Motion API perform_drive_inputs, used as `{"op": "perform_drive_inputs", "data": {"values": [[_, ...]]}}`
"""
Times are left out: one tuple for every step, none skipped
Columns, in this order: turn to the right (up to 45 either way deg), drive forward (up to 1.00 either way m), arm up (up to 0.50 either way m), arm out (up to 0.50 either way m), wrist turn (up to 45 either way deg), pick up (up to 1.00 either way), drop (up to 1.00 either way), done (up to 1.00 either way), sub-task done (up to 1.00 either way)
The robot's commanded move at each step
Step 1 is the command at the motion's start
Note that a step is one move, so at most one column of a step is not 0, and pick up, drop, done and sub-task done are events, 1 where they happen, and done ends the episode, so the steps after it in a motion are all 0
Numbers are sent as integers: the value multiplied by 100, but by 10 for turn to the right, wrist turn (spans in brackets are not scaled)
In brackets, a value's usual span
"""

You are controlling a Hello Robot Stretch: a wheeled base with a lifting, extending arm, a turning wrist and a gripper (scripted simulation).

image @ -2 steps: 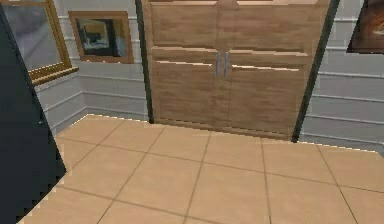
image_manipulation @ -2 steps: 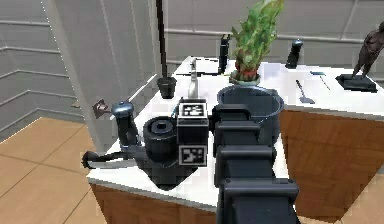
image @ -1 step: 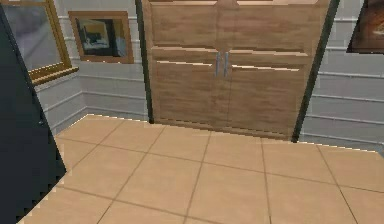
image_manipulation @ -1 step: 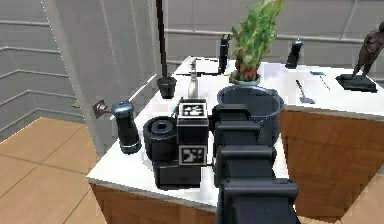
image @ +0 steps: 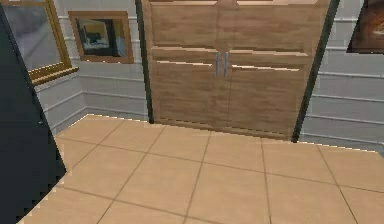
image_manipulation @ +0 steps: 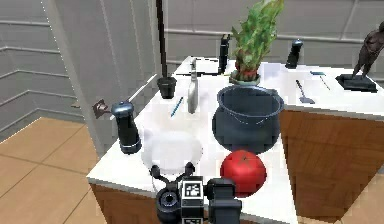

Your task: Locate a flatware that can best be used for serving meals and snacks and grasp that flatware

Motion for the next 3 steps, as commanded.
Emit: {"op": "perform_drive_inputs", "data": {"values": [[0, 0, 0, 0, 0, 100, 0, 0, 0], [0, 0, 10, 0, 0, 0, 0, 0, 0], [0, 0, 0, 0, 0, 0, 0, 100, 0]]}}
